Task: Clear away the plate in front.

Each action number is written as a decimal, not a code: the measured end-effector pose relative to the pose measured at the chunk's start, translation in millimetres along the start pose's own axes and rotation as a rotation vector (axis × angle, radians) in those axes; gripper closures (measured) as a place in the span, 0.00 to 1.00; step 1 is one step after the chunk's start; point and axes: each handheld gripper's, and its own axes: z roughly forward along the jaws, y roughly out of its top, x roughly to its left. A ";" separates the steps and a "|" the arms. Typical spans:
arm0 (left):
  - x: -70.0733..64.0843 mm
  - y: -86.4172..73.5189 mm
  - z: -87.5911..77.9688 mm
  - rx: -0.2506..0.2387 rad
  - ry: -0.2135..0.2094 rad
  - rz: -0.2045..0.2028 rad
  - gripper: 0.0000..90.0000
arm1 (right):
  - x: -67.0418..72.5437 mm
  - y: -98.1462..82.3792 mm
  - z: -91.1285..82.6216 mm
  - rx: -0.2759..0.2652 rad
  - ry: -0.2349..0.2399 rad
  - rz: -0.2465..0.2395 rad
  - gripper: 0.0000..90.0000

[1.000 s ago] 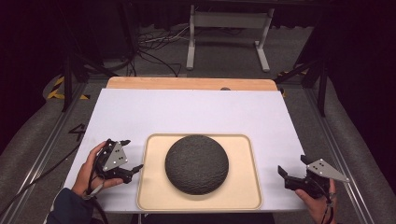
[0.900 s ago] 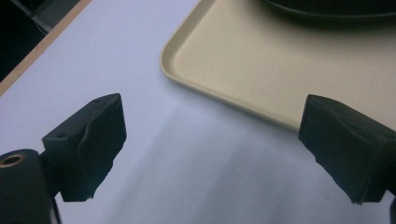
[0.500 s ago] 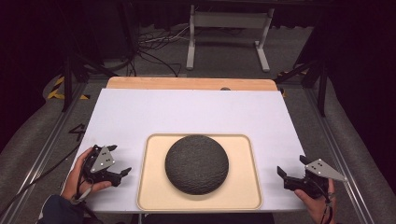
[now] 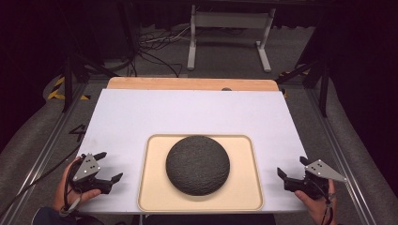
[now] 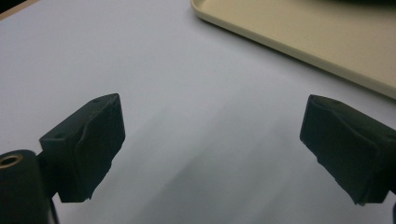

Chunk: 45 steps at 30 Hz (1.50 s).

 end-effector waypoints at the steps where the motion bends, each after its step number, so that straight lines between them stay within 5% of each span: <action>1: 0.3 -0.9 -0.6 -0.002 0.005 -0.002 0.08 | 0.2 -0.1 0.1 0.001 0.000 -0.001 0.06; 45: -3.1 1.6 3.5 0.017 0.000 0.025 0.07 | -2.0 -0.9 -0.3 -0.001 0.000 0.004 0.06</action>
